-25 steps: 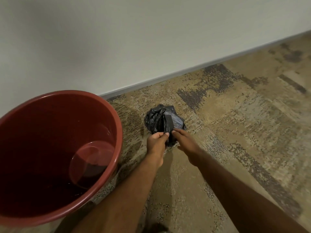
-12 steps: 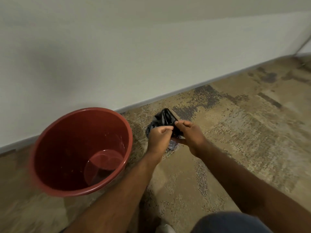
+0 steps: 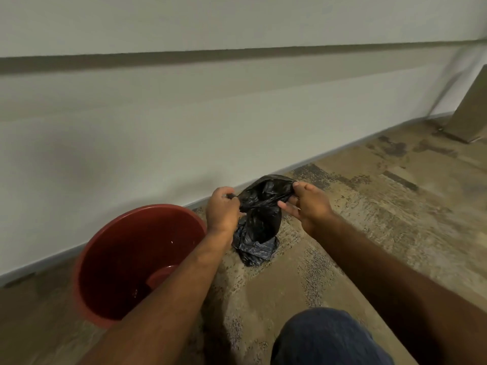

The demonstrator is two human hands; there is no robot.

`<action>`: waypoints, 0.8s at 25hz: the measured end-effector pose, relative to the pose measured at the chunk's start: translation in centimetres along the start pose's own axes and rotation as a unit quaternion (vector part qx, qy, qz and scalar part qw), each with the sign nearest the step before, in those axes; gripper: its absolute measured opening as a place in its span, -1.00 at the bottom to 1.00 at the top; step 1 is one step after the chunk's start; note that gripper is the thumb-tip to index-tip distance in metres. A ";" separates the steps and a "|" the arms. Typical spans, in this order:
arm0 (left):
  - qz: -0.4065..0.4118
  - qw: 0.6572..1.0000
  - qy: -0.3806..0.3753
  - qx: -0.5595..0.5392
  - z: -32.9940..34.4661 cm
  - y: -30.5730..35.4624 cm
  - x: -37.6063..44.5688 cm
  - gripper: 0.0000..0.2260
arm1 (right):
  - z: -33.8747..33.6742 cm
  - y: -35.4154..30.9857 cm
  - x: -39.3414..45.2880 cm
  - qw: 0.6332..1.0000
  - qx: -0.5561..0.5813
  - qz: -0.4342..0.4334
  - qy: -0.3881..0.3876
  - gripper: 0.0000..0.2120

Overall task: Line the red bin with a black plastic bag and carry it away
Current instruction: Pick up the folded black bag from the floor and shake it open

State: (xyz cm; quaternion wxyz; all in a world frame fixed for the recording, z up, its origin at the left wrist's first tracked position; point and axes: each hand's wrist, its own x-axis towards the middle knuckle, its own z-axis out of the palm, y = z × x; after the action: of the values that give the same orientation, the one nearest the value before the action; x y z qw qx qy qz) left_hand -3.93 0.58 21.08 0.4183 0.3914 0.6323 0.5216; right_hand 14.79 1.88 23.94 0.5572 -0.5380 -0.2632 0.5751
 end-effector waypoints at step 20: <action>-0.148 0.905 0.007 -0.399 -3.1 2.1 3.1 -0.78 | -2.6 -0.4 -0.2 0.905 -0.400 -0.144 -0.019 -0.96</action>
State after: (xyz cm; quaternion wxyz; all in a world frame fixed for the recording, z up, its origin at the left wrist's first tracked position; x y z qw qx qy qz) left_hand -7.83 2.79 23.12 0.6076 0.0899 0.4250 0.6649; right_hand 17.24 1.05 23.63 0.3666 -0.6610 -0.5564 0.3452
